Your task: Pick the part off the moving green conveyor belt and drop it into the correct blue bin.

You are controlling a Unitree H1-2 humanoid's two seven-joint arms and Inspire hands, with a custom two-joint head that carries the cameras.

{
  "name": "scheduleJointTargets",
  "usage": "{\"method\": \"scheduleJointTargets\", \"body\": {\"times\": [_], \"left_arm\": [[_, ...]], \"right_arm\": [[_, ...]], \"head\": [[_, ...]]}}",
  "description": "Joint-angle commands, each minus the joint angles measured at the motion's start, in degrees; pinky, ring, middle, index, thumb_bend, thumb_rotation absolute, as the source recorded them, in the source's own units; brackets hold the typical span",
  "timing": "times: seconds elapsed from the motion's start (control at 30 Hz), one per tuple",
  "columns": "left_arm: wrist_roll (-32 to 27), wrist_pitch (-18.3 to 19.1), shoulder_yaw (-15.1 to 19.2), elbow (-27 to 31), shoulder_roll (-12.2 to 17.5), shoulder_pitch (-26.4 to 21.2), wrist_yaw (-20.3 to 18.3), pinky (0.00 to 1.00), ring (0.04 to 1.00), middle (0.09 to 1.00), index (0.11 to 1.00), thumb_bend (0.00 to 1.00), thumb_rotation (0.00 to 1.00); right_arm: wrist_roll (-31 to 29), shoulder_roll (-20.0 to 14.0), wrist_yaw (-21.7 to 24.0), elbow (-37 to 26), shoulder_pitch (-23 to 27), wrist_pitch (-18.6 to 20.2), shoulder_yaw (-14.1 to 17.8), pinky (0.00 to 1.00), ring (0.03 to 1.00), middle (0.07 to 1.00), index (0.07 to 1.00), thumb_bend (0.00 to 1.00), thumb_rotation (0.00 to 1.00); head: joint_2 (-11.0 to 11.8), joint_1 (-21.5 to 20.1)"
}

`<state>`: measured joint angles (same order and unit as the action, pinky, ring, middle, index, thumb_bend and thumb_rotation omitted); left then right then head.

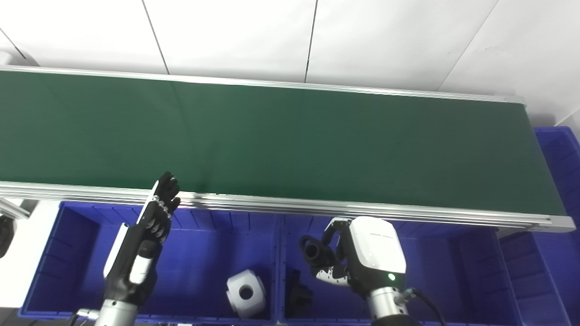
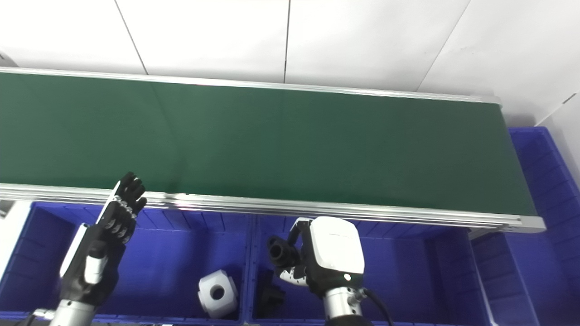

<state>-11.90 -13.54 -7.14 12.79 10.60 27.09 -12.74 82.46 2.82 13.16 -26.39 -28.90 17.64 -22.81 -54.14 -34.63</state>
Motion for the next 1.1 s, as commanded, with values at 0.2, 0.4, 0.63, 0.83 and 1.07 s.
{"method": "scheduleJointTargets", "body": {"times": [0.2, 0.4, 0.63, 0.83, 1.07], "left_arm": [[0.42, -2.57, 0.17, 0.75, -0.42, -0.22, -0.73, 1.0, 1.0, 1.0, 1.0, 0.82, 0.88], [1.0, -2.63, 0.11, 1.02, -0.93, -0.11, -0.64, 1.0, 1.0, 1.0, 1.0, 0.87, 0.87], [2.09, -2.73, 0.05, 0.92, -1.51, 0.38, -0.38, 1.0, 1.0, 1.0, 1.0, 0.83, 0.89], [4.03, -6.35, -0.77, -0.77, -2.7, 1.11, -0.26, 1.0, 0.99, 1.0, 1.0, 0.84, 0.87], [8.39, -8.09, -1.45, -0.88, -3.25, 2.52, 0.42, 1.0, 0.989, 1.0, 1.0, 0.82, 0.88]], "right_arm": [[18.37, 5.87, 5.14, 0.31, -0.41, 3.35, 1.66, 0.54, 0.577, 0.652, 0.642, 0.85, 0.34], [20.26, 6.26, 8.16, -1.07, -1.08, 1.63, 1.23, 0.97, 0.848, 0.876, 0.833, 1.0, 0.74], [17.37, 5.57, 7.78, -1.56, -1.77, 1.32, 1.04, 0.96, 0.84, 0.855, 0.855, 1.0, 0.82], [0.46, 4.66, 3.54, -5.9, -5.38, -0.62, 0.89, 0.83, 0.79, 0.804, 0.808, 0.95, 0.9], [-40.98, 6.64, -6.51, -9.99, -15.2, -10.64, -0.08, 0.65, 0.762, 0.797, 0.794, 0.77, 0.99]], "head": [[-0.11, 0.84], [0.21, 1.61], [1.07, 3.79], [2.93, 10.46], [4.61, 14.11]]}}
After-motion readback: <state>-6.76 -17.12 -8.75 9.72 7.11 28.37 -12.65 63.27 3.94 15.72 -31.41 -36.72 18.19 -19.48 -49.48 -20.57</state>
